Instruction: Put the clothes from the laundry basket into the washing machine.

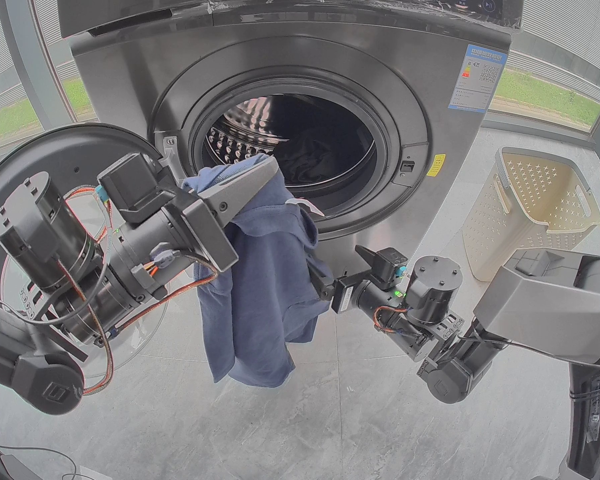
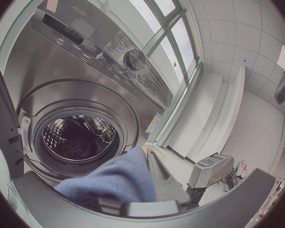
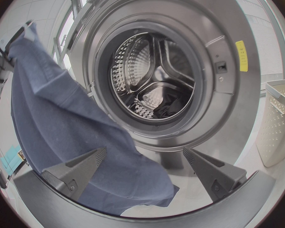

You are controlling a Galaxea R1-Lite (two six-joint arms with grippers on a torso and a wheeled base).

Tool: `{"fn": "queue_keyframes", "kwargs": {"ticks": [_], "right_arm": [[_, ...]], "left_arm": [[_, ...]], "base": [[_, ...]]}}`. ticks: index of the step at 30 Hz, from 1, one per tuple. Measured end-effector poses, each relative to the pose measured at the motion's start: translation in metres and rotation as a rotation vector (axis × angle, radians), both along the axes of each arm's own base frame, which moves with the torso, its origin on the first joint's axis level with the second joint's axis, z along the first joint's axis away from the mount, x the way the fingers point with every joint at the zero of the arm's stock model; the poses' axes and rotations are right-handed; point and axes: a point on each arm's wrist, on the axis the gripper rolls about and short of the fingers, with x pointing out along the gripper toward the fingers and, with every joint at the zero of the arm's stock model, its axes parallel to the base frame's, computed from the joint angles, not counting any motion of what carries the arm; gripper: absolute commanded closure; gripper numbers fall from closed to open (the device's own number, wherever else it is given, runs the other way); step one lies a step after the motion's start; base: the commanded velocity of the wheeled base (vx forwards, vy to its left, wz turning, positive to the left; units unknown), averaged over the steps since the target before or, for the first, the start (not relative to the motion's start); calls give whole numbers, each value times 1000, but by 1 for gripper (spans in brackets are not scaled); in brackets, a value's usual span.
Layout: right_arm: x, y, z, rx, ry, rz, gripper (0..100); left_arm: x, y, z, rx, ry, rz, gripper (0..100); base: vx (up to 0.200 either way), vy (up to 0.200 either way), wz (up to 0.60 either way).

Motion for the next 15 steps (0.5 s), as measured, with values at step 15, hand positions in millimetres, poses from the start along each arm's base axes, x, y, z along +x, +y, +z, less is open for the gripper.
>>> {"fn": "queue_keyframes", "kwargs": {"ticks": [15], "right_arm": [[-19, 22, -7, -5, -1, 64, 0]], "left_arm": [[2, 1, -1, 1, 2, 7, 100]], "base": [[0, 0, 0]]}}
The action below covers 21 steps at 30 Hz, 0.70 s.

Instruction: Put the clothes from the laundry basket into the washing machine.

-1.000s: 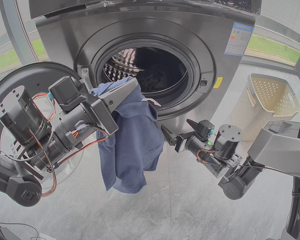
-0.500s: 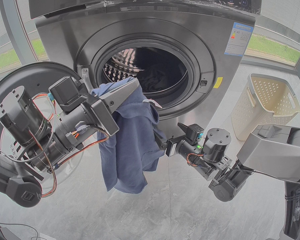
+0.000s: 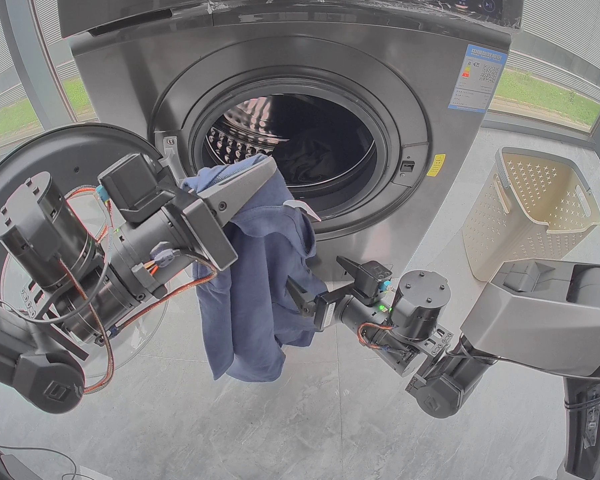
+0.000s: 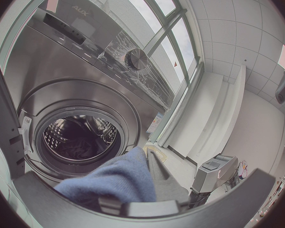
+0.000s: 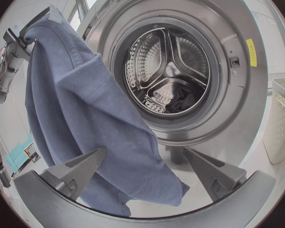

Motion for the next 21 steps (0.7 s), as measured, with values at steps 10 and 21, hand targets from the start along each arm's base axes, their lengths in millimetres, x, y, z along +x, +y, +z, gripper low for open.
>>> {"fn": "queue_keyframes", "kwargs": {"ticks": [10, 21], "right_arm": [[18, -7, 12, 33, -41, -43, 0], [29, -13, 20, 50, -65, -71, 0]], "left_arm": [[0, 0, 0, -6, -8, 0, 100], [-1, -1, 0, -7, -10, -5, 100]], "base": [[0, 0, 0], [0, 0, 0]]}}
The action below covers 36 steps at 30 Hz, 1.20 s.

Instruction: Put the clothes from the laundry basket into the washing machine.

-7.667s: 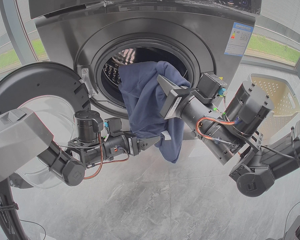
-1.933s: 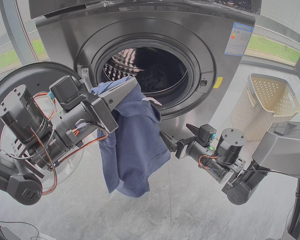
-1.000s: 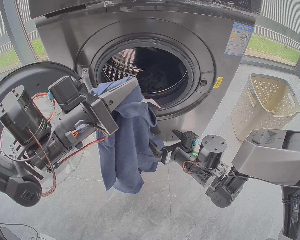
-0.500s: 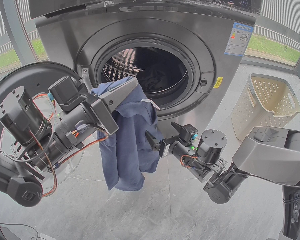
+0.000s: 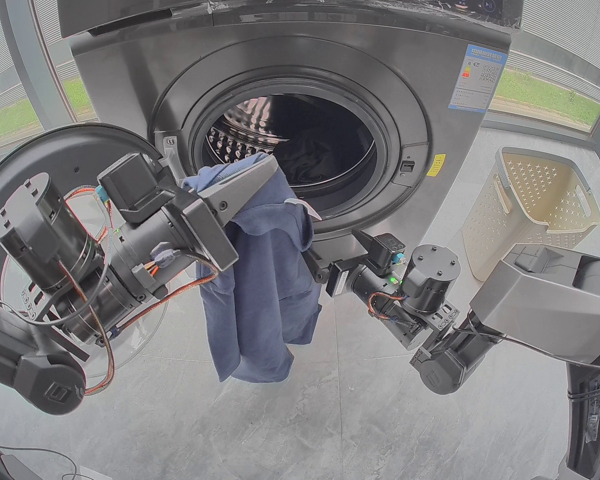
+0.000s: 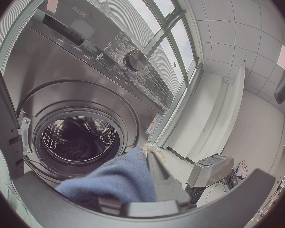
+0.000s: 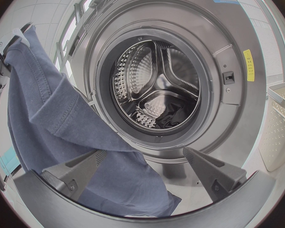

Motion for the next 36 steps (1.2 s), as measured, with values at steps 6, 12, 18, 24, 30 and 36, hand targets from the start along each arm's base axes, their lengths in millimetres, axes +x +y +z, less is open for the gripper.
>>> {"fn": "queue_keyframes", "kwargs": {"ticks": [6, 12, 18, 24, 30, 36], "right_arm": [[5, 3, 3, 4, -4, -2, 0], [8, 6, 4, 2, -14, -1, 0], [10, 8, 4, 3, -21, -2, 0], [9, 13, 3, 5, -25, 7, 0], [6, 19, 3, 8, -33, 23, 0], [7, 24, 6, 20, -49, 31, 0]], "left_arm": [[0, 0, 0, 0, 0, -1, 100], [-1, 0, 0, 0, 0, -2, 100], [-1, 0, 0, 1, 0, -2, 100], [-1, 0, 0, 0, 0, -2, 100], [-1, 0, 0, 1, 0, -2, 100], [-1, 0, 0, 1, 1, -2, 100]], "base": [[0, 0, 0], [0, 0, 0], [0, 0, 0], [0, 0, 0], [0, 0, 0], [0, 0, 0]]}}
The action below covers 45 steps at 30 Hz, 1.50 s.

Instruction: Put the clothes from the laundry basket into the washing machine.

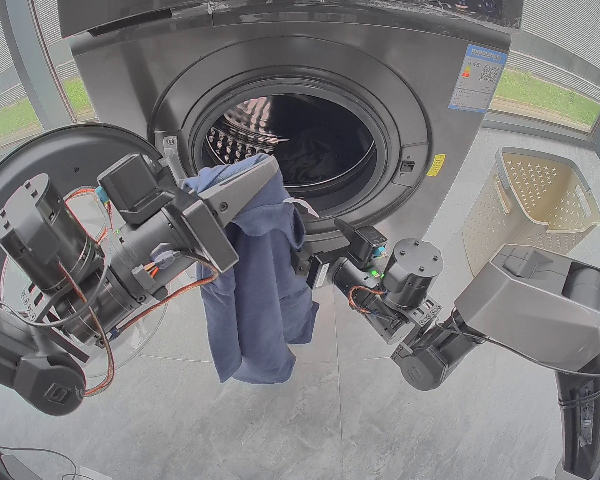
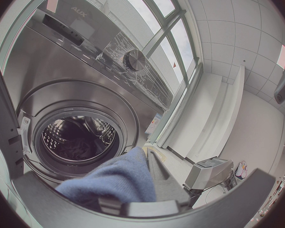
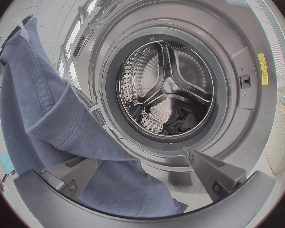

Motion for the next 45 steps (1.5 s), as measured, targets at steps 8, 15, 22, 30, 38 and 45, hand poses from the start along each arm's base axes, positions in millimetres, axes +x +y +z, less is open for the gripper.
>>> {"fn": "queue_keyframes", "kwargs": {"ticks": [8, 15, 22, 30, 38, 45], "right_arm": [[1, 4, 1, 11, -15, 7, 100], [1, 4, 2, 16, -21, 9, 100], [2, -7, 9, 18, -24, -13, 100], [-11, -38, 30, 12, -16, -53, 100], [-33, -67, 68, 43, -56, -83, 100], [-57, -84, 89, 65, -76, -88, 100]], "left_arm": [[0, 0, -1, 1, 1, 1, 100], [2, 1, -1, 2, 3, 7, 100], [3, 2, -1, 1, 2, 12, 100], [14, 12, 2, -8, -7, 64, 100], [29, 21, 11, -34, -31, 130, 100], [34, 23, 16, -56, -37, 185, 100]], "base": [[0, 0, 0], [0, 0, 0], [0, 0, 0], [0, 0, 0], [0, 0, 0], [0, 0, 0]]}}
